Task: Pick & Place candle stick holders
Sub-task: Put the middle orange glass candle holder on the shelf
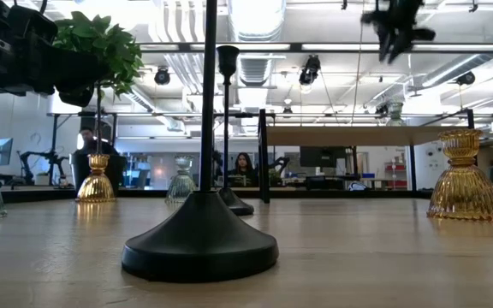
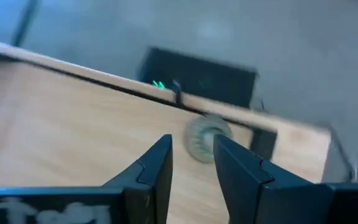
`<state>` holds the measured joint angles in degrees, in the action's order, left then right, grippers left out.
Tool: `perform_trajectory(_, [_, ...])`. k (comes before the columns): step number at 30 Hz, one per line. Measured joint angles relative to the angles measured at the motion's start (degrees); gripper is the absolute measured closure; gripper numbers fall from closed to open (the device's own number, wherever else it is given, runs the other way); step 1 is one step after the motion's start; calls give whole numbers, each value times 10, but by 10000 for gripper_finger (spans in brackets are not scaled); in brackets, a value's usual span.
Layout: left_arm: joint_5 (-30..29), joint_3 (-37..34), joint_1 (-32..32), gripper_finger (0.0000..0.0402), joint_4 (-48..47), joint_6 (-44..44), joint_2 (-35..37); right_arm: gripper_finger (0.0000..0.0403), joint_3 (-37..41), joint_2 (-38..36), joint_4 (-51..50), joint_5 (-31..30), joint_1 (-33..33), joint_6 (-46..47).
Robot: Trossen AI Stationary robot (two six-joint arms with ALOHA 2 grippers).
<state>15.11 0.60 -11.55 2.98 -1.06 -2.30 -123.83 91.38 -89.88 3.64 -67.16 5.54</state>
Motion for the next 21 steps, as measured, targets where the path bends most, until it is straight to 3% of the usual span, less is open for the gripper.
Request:
perform_trajectory(9, [0,0,0,275,0,0,0,317,8,-85,-1,71,161,-31])
perform_trajectory(21, [0,0,0,275,0,0,0,334,165,-166,0,74,401,8])
